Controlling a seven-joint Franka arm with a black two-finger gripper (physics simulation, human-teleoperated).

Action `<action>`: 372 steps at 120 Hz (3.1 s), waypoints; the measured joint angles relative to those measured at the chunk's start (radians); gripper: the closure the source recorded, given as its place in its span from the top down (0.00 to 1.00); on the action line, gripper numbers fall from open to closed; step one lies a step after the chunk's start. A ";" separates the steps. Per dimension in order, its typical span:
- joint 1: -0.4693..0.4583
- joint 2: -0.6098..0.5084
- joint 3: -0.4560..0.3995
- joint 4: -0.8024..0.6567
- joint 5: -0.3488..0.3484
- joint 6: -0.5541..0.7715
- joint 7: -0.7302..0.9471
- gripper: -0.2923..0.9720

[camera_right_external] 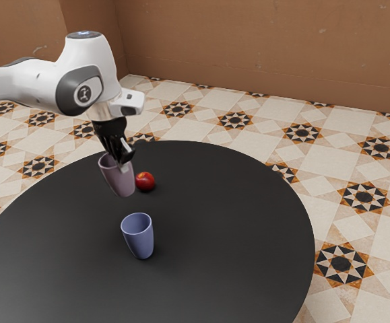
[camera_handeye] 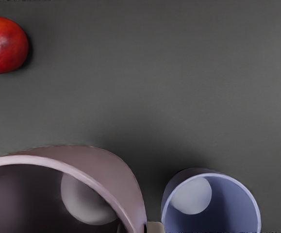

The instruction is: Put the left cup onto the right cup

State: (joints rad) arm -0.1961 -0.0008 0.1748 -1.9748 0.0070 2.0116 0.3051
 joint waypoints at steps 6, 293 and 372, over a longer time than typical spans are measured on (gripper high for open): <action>-0.010 -0.018 -0.003 -0.016 0.001 0.000 0.000 0.15; -0.061 -0.079 -0.066 -0.176 0.000 0.021 -0.002 0.15; -0.074 -0.056 -0.069 -0.177 -0.004 0.044 -0.010 0.37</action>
State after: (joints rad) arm -0.2705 -0.0563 0.1060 -2.1520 0.0035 2.0554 0.2946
